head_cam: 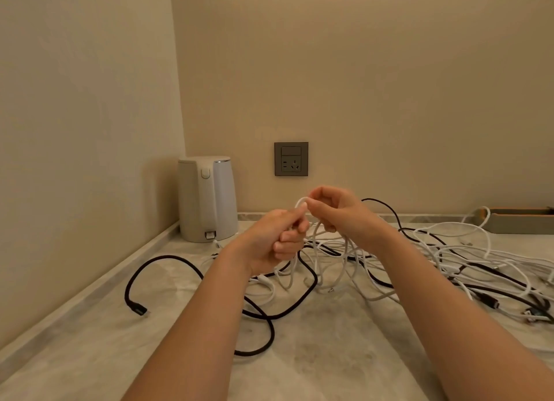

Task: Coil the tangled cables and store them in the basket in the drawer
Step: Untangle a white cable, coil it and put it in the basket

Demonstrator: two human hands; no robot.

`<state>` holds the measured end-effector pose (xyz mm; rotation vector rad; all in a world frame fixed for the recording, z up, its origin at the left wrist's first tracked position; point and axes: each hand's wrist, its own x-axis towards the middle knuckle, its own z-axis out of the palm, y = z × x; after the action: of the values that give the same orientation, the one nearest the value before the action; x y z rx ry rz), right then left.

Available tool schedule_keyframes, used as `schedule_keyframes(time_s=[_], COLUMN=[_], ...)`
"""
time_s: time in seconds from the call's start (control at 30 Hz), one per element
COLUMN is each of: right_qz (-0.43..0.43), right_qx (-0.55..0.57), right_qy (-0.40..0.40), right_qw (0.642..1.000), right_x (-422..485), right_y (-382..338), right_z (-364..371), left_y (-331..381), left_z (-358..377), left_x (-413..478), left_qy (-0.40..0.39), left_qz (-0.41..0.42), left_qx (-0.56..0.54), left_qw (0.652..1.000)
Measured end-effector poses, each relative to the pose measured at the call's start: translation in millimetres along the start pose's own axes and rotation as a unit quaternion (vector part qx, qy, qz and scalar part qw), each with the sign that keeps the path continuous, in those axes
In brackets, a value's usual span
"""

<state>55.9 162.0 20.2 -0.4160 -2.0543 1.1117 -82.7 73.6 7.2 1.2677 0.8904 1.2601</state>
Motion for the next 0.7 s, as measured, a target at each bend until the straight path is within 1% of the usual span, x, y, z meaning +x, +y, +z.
schedule_keyframes(time_s=[0.1,0.17,0.2,0.3,0.4,0.47,0.5,0.6,0.7], right_qz=[0.027,0.039,0.044,0.052,0.045,0.062,0.076,0.111,0.092], right_qx=[-0.095,-0.19,-0.211,-0.209,-0.22,-0.196,-0.171,-0.11,-0.097], right_qy=[0.002,0.019,0.034,0.087,0.173,0.216,0.216,0.175,0.168], right_qw=[0.995,0.981,0.976,0.973,0.959,0.954,0.958,0.972,0.977], right_x=[-2.6,-3.2,-2.7,-1.4,2.6,2.5,2.2,-0.2,-1.9], right_y=[4.1,8.9,11.7,16.9,19.6,13.9,10.0,1.0,-1.5], right_z=[-10.2,-18.8,-22.6,-26.8,-23.5,-20.5,-19.5,-18.4,-17.5], left_y=[2.5,4.2,4.7,3.8,3.2,3.9,4.6,6.1,7.0], left_z=[-8.7,-16.9,-20.8,-26.3,-22.2,-20.0,-19.9,-21.2,-22.9], left_x=[-1.1,-2.0,-2.2,-0.2,2.8,2.9,2.4,0.4,-0.2], left_qy=[0.013,0.04,0.059,0.103,0.117,0.12,0.121,0.135,0.161], left_qz=[0.043,0.067,0.074,0.073,0.07,0.074,0.077,0.079,0.075], left_qx=[-0.081,-0.143,-0.165,-0.184,-0.185,-0.192,-0.198,-0.219,-0.234], left_qw=[0.996,0.987,0.982,0.975,0.973,0.971,0.97,0.963,0.956])
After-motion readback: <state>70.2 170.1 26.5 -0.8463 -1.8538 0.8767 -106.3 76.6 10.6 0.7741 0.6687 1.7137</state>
